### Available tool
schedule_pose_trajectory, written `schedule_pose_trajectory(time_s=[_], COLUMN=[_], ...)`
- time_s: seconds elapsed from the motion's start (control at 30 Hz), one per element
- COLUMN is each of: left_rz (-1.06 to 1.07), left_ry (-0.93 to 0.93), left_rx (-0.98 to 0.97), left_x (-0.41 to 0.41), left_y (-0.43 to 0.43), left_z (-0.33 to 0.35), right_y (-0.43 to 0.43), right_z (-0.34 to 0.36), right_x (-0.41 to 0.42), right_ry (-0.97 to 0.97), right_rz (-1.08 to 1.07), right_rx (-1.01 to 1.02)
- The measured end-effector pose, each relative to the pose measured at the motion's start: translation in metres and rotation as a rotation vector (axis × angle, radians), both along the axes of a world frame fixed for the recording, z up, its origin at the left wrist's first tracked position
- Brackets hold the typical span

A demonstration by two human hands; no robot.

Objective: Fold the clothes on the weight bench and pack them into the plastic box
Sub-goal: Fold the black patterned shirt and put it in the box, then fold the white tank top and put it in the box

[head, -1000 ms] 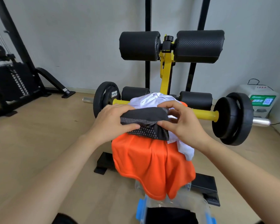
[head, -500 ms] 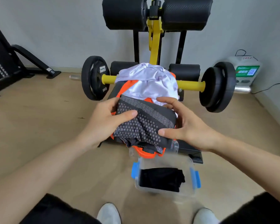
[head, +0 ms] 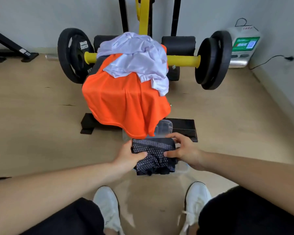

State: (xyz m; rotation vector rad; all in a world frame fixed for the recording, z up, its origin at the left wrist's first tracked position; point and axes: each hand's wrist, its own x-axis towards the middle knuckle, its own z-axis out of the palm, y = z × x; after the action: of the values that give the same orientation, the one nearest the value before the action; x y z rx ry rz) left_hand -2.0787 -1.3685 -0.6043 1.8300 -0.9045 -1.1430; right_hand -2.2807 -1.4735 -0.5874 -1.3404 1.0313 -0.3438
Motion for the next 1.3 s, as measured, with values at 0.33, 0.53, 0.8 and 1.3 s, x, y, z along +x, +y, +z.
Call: schedule_pose_trajectory(time_s=[0.33,0.53,0.8,1.3], left_rz=[0.234,0.239,-0.201,-0.702], left_ry=[0.021,0.016,-0.432,-0.673], left_rx=[0.151,0.129,0.246,-0.014], left_x=[-0.041,-0.038,-0.014,-0.042], left_y=[-0.051,-0.074,-0.082,-0.055], left_z=[-0.097,-0.142,-0.156,-0.043], right_y=[-0.042,-0.059,-0.06,-0.092], right_z=[-0.078,-0.118,-0.152,-0.031], right_x=[-0.001,0.009,-0.009,-0.029], right_ry=[0.355,0.464,0.755,0.833], right_rz=[0.017,0.019,0.532,0.733], right_rx=[-0.067,-0.243,-0.653,-0.673])
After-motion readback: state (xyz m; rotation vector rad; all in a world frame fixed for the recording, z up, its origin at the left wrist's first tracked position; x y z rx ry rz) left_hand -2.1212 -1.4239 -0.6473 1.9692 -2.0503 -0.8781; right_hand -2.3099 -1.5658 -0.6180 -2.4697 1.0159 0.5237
